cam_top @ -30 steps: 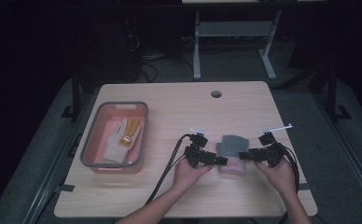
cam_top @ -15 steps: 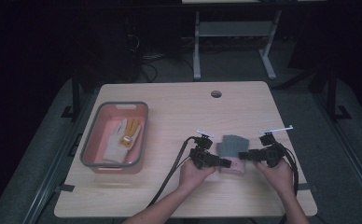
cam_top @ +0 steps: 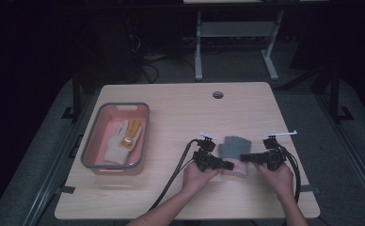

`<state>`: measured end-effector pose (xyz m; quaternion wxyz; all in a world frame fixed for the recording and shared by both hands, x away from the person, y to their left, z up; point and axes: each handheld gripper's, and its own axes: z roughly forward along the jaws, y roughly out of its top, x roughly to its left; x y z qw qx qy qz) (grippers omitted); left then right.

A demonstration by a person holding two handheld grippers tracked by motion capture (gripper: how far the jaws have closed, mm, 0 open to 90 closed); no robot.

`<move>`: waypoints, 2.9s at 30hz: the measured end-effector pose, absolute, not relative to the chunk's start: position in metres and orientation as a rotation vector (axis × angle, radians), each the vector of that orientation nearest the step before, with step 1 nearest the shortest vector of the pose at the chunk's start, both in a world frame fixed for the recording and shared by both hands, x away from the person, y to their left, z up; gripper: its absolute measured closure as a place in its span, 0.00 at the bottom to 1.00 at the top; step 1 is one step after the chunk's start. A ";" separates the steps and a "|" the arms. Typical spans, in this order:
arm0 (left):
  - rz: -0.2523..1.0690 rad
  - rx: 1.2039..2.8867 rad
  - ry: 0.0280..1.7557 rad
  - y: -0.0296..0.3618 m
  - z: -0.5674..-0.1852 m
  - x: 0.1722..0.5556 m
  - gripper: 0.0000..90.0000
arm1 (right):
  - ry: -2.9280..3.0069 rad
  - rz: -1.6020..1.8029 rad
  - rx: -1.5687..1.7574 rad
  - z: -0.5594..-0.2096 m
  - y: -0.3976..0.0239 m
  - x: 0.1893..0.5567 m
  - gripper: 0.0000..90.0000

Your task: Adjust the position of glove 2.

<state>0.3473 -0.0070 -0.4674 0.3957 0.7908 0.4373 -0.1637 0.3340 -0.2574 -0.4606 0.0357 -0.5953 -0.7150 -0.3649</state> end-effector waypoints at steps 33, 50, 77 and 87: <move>-0.529 1.925 1.171 -0.003 -0.473 0.359 0.71 | -2.019 -1.254 -1.819 -0.474 -0.256 0.331 0.84; -0.491 1.948 1.114 0.003 -0.465 0.359 0.74 | -2.000 -1.277 -1.814 -0.464 -0.254 0.328 0.86; -0.452 1.909 1.090 0.031 -0.439 0.360 0.74 | -2.029 -1.334 -1.752 -0.434 -0.233 0.336 0.86; -0.433 1.897 1.088 0.043 -0.429 0.361 0.74 | -2.039 -1.344 -1.728 -0.423 -0.221 0.341 0.86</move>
